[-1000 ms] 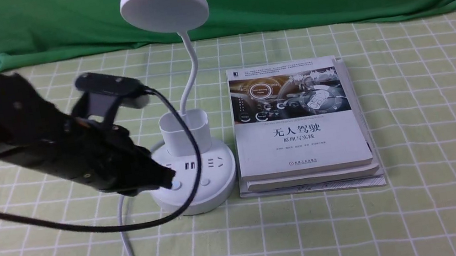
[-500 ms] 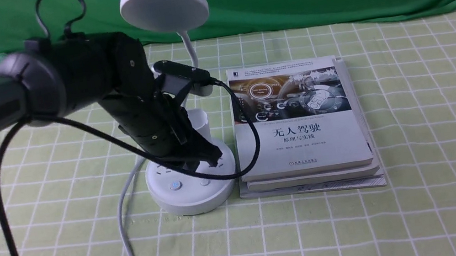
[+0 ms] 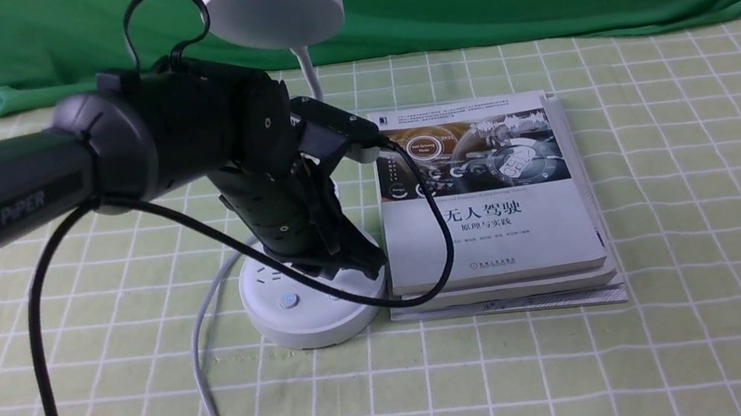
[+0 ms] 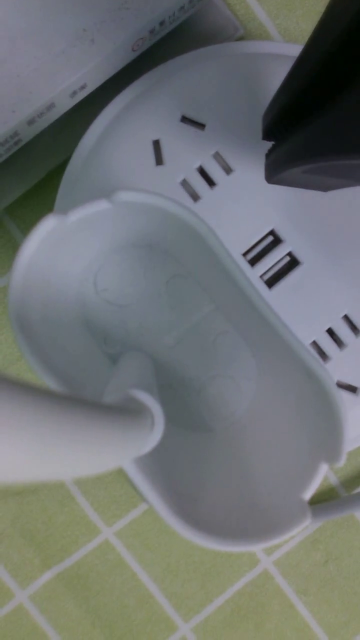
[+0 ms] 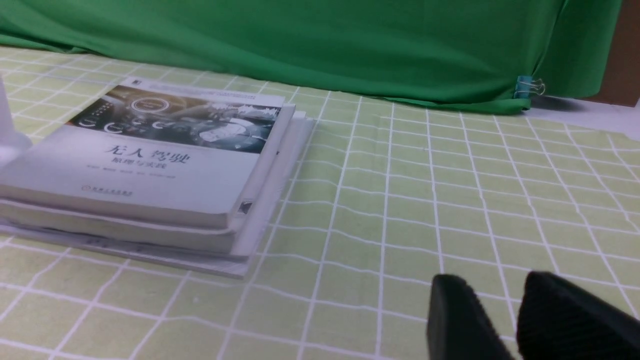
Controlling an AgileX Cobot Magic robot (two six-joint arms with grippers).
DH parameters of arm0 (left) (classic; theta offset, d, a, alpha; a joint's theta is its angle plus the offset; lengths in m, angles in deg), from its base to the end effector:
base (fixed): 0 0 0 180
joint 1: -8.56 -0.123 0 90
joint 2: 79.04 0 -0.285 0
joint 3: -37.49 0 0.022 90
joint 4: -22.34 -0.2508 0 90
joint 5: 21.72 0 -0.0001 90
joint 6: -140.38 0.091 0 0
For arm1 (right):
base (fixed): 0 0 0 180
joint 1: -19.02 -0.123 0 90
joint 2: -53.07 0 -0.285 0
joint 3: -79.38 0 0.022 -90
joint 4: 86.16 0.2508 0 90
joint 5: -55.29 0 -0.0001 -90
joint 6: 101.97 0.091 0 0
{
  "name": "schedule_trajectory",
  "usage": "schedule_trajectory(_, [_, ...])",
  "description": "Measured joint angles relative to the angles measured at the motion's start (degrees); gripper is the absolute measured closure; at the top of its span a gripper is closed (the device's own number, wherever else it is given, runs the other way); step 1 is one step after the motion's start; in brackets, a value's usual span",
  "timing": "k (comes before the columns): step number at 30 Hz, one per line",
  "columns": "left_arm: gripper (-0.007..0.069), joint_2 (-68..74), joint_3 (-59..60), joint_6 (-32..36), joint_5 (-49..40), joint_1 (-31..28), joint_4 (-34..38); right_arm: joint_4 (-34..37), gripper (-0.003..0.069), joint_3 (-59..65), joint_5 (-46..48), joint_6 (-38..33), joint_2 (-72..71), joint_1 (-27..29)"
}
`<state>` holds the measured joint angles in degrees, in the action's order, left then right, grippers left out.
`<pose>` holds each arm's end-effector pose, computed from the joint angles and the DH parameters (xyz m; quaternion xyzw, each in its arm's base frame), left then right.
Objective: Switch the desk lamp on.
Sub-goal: Use the left arm to press the button switch on the lamp holder
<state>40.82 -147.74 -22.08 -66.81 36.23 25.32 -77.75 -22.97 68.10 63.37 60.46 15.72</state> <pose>0.3620 -0.1936 0.2003 0.3646 0.9141 -0.0368 0.1734 0.0552 0.0062 0.1909 -0.0747 0.7494 -0.0059 0.6579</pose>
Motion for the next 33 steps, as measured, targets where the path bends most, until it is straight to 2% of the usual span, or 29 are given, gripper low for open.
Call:
schedule_trajectory(12, [0.0608,-1.6,0.0,-0.1,-0.1,0.0,0.4,0.0,0.0414,0.0,0.0,0.0,0.0,0.0])
schedule_trajectory(16, [0.0607,-7.2,3.1,0.2,1.0,0.0,2.2,0.0,0.0414,0.0,0.0,0.0,0.0,0.0])
schedule_trajectory(24, [0.0607,-12.0,17.2,0.2,10.7,0.2,4.6,0.0,0.0414,0.0,0.0,0.0,0.0,0.0])
schedule_trajectory(33, [0.0607,-8.2,17.8,-5.3,22.1,0.2,4.3,0.0,0.0414,0.0,0.0,0.0,0.0,0.0])
